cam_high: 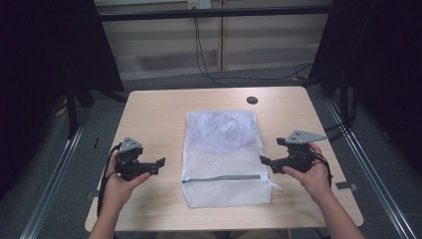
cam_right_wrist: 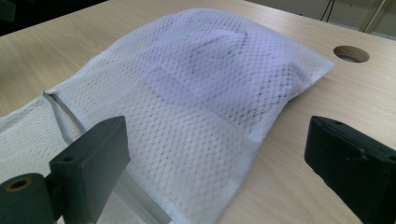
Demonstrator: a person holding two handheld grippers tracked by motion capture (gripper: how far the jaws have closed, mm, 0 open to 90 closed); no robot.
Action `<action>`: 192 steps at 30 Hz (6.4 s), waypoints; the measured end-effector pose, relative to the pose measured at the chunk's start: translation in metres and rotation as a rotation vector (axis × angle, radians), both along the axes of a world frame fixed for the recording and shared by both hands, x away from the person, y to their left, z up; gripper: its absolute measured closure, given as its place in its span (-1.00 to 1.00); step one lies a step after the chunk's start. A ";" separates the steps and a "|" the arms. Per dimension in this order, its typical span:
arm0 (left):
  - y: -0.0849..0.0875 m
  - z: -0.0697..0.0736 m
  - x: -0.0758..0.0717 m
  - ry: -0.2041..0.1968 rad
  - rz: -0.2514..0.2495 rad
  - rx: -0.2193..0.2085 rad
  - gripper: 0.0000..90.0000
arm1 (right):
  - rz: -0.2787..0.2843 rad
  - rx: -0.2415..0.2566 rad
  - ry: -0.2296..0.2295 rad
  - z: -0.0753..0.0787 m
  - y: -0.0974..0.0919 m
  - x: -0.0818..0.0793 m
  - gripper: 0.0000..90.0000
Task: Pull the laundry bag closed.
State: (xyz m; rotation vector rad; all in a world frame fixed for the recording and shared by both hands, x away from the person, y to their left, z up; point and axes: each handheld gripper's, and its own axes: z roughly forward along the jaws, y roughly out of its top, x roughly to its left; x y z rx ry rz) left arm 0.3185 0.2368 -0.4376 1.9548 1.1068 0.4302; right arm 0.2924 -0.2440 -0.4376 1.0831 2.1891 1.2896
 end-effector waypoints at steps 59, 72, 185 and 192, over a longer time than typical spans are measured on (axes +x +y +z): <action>0.001 -0.004 -0.002 0.011 -0.025 0.026 -0.86 | 0.265 -0.077 0.085 -0.014 0.146 0.012 -0.81; 0.001 -0.005 -0.001 0.019 -0.024 0.025 -0.86 | 0.283 -0.071 0.097 -0.018 0.160 0.015 -0.80; 0.006 -0.008 0.002 0.031 -0.021 0.042 -0.82 | 0.376 -0.091 0.264 -0.063 0.238 0.023 0.70; 0.005 -0.009 0.002 0.034 -0.022 0.049 -0.82 | 0.383 -0.081 0.288 -0.063 0.240 0.023 0.80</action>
